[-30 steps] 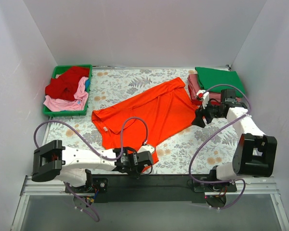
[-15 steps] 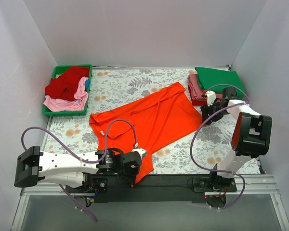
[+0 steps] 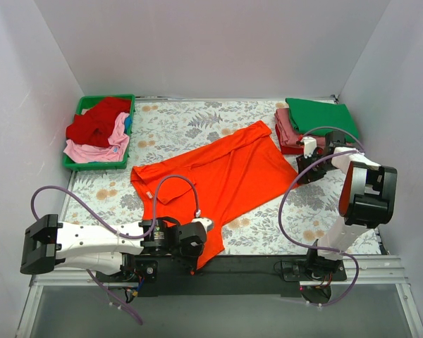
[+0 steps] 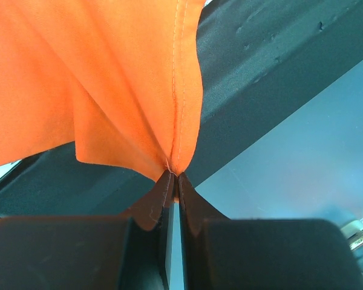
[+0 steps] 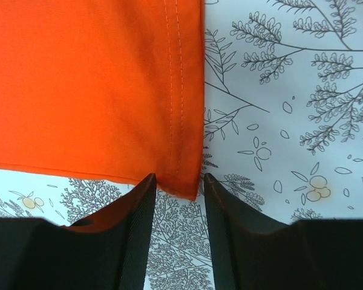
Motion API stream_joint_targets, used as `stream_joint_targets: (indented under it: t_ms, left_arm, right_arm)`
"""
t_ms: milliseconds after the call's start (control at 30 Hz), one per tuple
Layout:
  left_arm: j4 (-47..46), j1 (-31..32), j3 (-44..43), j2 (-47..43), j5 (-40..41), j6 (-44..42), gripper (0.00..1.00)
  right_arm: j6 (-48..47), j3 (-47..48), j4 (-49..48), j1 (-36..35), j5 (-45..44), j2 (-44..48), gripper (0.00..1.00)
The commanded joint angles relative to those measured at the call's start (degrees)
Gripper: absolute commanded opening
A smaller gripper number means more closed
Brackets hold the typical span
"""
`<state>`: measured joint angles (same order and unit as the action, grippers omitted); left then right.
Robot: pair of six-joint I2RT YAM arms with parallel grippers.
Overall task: Fold and stack the t-shirts
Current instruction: Fold the tshirt
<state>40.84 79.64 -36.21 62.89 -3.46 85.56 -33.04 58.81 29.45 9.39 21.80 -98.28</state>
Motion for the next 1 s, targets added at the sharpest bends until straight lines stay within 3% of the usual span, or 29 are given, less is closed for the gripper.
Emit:
stream_joint_targets:
  t_ms: [0,133,300,667,967]
  left_arm:
    - [1.17,0.34,-0.27,-1.11,-0.84,0.49,0.0]
    - [1.43,0.34,-0.18,-1.46,-0.49,0.92,0.0]
    - [2.05,0.34,-0.35,-2.42,-0.23,1.36,0.0]
    - [8.02,0.34,-1.76,-7.25,0.56,3.65,0.0]
    - [7.15,0.34,-1.06,-7.35,0.13,4.53,0.0]
  right_arm:
    - [0.43,0.08,0.34,0.46,2.28,-1.56,0.4]
    - [0.25,0.17,1.13,0.63,2.89,-1.39,0.15]
    - [-0.71,0.17,2.89,1.68,2.89,0.8,0.02]
    - [-4.48,-0.53,7.28,4.85,2.72,4.68,0.01]
    - [-6.69,-1.06,10.27,6.61,2.9,7.92,0.01]
